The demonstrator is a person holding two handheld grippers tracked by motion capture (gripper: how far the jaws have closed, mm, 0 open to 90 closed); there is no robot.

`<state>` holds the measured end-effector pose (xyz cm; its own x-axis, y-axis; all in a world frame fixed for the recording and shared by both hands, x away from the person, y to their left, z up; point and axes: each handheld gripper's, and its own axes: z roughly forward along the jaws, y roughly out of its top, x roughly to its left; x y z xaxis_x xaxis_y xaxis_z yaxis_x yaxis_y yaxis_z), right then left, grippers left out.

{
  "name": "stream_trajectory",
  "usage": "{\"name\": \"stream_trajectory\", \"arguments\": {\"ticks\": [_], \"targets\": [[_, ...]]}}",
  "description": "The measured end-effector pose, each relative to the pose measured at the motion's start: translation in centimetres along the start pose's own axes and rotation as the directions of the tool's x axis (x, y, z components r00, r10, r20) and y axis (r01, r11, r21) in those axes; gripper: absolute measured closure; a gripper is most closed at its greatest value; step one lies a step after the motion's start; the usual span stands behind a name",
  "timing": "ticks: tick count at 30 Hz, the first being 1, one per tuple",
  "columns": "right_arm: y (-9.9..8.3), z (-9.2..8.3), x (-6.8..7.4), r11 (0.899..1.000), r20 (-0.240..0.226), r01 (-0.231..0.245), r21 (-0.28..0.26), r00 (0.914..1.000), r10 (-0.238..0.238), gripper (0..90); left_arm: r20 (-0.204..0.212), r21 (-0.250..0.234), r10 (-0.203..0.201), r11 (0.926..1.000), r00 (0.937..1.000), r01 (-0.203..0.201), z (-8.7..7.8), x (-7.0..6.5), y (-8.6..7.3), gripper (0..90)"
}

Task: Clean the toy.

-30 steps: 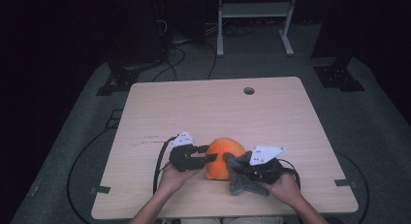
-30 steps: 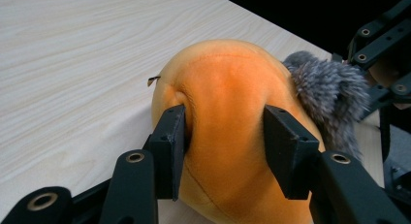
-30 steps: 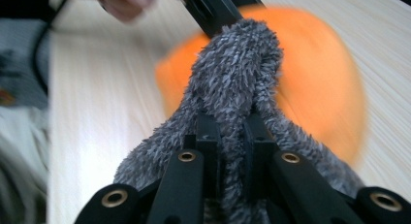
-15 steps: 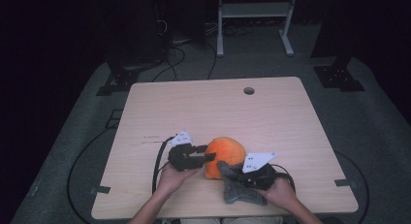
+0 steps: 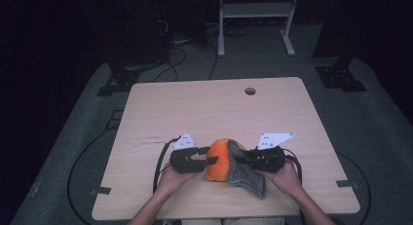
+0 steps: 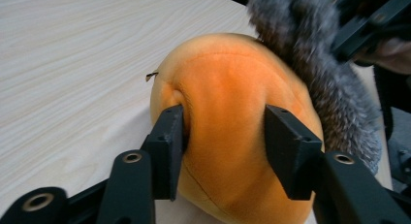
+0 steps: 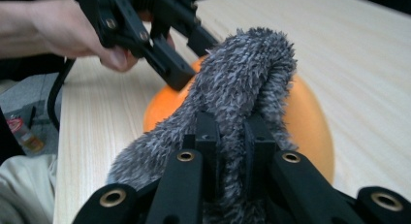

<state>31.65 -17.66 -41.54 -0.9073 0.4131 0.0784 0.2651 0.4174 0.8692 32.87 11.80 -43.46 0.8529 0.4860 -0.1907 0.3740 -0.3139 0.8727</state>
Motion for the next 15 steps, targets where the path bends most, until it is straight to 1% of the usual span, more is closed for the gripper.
{"name": "stream_trajectory", "arguments": {"ticks": [1, 2, 3, 4, 5, 7, 8, 9, 10, 11, 13, 15], "targets": [[-0.2, 0.1, 0.0, 1.000, -0.005, -0.008, 0.000, 1.0000, 0.008, 79.6, 0.002, -0.005, -0.019, 0.9998, 0.9998, 0.019, 0.0, 0.1, 0.0, 44.3], [-0.5, 0.1, 0.1, 1.000, -0.003, -0.012, -0.002, 0.9999, 0.012, 79.6, 0.007, -0.002, -0.041, 0.9991, 0.9991, 0.041, 0.2, 0.2, 0.0, 35.9], [-0.8, 0.0, 0.3, 1.000, -0.003, -0.013, -0.004, 0.9999, 0.013, 79.7, 0.018, 0.015, -0.063, 0.9979, 0.9978, 0.063, 0.4, 0.3, 0.1, 28.7], [-1.1, -0.1, 0.5, 1.000, -0.007, -0.011, 0.007, 0.9999, 0.011, 79.7, 0.042, 0.029, -0.084, 0.9962, 0.9956, 0.082, 0.7, 0.4, 0.0, 25.5], [-1.3, -0.2, 0.8, 1.000, -0.006, -0.001, 0.019, 1.0000, 0.001, 79.7, 0.074, 0.030, -0.088, 0.9958, 0.9934, 0.086, 0.9, 0.4, -0.1, 28.5], [-1.7, -0.7, 1.1, 0.999, -0.003, 0.013, 0.047, 0.9999, -0.013, 79.7, 0.067, 0.021, -0.048, 0.9987, 0.9966, 0.047, 1.0, -0.1, 0.0, 37.0], [-1.8, -0.9, 1.0, 0.998, -0.007, 0.016, 0.059, 0.9999, -0.016, 79.6, 0.061, 0.027, -0.017, 0.9995, 0.9980, 0.015, 1.0, -0.4, 0.2, 39.4], [-1.9, -1.3, 1.0, 0.997, -0.015, 0.021, 0.072, 0.9997, -0.020, 79.6, 0.062, 0.031, -0.001, 0.9995, 0.9981, -0.001, 1.0, -0.6, 0.3, 41.7], [-1.8, -1.6, 1.0, 0.997, -0.021, 0.015, 0.070, 0.9997, -0.014, 79.5, 0.063, 0.031, 0.013, 0.9994, 0.9980, -0.015, 1.0, -0.7, 0.4, 43.5], [-1.6, -1.8, 1.0, 0.998, -0.026, 0.013, 0.054, 0.9996, -0.011, 79.5, 0.065, 0.034, 0.028, 0.9989, 0.9975, -0.031, 1.0, -0.8, 0.3, 45.0], [-0.6, -2.1, 1.0, 1.000, -0.025, 0.028, 0.008, 0.9993, -0.028, 79.5, 0.073, 0.038, 0.062, 0.9972, 0.9954, -0.064, 1.0, -1.0, 0.3, 47.3], [0.6, -1.9, 0.8, 0.999, -0.012, 0.044, -0.012, 0.9990, -0.044, 79.4, 0.070, 0.040, 0.092, 0.9947, 0.9933, -0.095, 1.0, -1.2, 0.3, 48.3]]}}
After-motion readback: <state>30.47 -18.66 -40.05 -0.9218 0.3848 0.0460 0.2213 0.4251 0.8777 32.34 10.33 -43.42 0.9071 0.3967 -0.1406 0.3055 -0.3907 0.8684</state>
